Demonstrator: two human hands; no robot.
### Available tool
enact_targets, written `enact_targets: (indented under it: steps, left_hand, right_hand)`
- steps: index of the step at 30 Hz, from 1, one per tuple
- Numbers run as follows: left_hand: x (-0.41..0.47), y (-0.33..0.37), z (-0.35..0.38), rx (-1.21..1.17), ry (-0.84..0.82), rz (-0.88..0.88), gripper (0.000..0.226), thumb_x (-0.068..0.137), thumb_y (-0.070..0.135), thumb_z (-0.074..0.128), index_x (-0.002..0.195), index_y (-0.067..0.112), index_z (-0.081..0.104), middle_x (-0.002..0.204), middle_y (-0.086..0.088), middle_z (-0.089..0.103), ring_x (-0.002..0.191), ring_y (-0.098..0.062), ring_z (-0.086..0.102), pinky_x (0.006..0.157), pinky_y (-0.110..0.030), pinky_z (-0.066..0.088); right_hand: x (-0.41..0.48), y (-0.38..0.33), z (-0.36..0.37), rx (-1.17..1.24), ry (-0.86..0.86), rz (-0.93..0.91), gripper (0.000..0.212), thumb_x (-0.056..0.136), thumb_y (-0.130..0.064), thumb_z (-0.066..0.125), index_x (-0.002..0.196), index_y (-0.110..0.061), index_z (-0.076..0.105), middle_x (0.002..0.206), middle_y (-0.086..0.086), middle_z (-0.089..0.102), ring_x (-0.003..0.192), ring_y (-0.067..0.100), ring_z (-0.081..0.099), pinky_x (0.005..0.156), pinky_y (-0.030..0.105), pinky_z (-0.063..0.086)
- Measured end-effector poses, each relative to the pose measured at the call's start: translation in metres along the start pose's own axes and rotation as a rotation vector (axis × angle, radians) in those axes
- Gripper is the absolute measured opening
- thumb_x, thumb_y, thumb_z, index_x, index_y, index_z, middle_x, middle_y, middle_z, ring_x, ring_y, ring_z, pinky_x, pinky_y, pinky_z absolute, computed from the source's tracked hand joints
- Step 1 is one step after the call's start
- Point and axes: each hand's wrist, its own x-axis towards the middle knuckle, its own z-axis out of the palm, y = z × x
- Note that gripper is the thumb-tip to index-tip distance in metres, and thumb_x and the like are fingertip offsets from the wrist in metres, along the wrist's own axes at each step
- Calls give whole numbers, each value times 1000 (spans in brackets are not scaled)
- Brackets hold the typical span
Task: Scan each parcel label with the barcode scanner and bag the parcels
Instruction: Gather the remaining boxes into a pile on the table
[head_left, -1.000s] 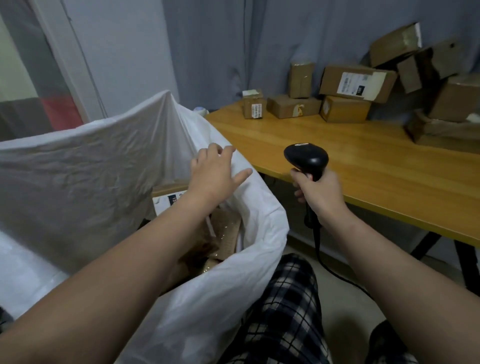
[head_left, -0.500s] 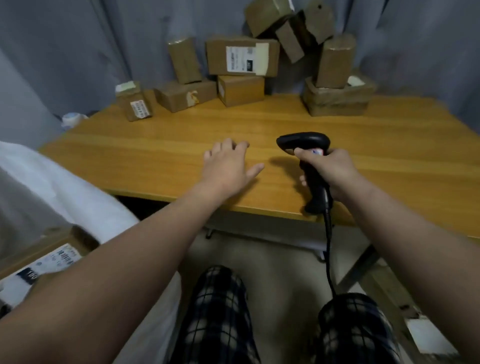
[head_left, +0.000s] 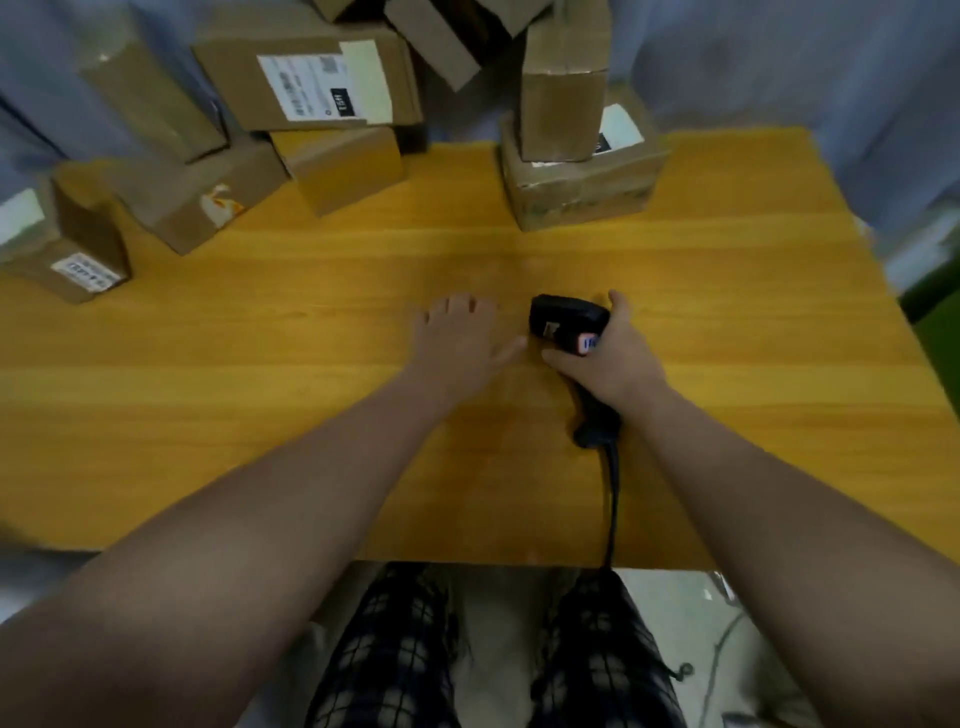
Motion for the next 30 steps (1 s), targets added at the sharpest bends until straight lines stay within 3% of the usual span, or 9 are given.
enact_targets:
  steps: [7, 11, 14, 18, 24, 30]
  left_hand:
    - [-9, 11, -48, -12, -203, -127, 64, 97, 58, 35, 147, 19, 31, 145, -12, 35, 133, -32, 36, 106, -45, 31]
    - [2, -7, -77, -22, -152, -173, 62, 97, 56, 37, 146, 18, 33, 142, -12, 37, 131, -33, 37, 106, -46, 32]
    - [0, -32, -92, -62, -98, -220, 62, 97, 56, 39, 146, 19, 33, 141, -11, 38, 130, -34, 37, 105, -47, 31]
    - [-11, -93, -106, -132, -8, -336, 61, 96, 56, 41, 144, 19, 35, 140, -11, 39, 130, -34, 37, 105, -45, 30]
    - [-24, -220, -111, -210, 127, -558, 59, 95, 54, 44, 142, 19, 40, 140, -12, 38, 130, -35, 34, 104, -47, 31]
    - [-19, -359, -105, -311, 230, -789, 76, 86, 58, 57, 144, 15, 32, 148, -21, 24, 135, -40, 25, 107, -53, 29]
  right_hand:
    - [-14, -23, -19, -219, -158, 104, 105, 83, -55, 69, 154, -25, -3, 150, 14, 27, 136, 36, 33, 101, 48, 42]
    - [-10, -55, -29, -400, -125, 8, 102, 83, -64, 61, 154, -23, 0, 152, 14, 22, 140, 35, 25, 111, 48, 32]
    - [-2, -92, -33, -392, -108, -130, 94, 87, -56, 60, 154, -20, 4, 153, 15, 24, 141, 33, 24, 115, 46, 27]
    - [5, -151, -15, -348, -136, -293, 85, 90, -41, 62, 153, -15, 12, 151, 16, 29, 139, 34, 28, 113, 45, 30]
    - [8, -243, 63, -193, -254, -410, 77, 92, -35, 61, 154, -17, 16, 154, 12, 25, 142, 31, 24, 113, 45, 31]
    - [5, -342, 162, -59, -291, -465, 73, 91, -31, 64, 151, -17, 24, 152, 8, 24, 140, 25, 29, 111, 36, 32]
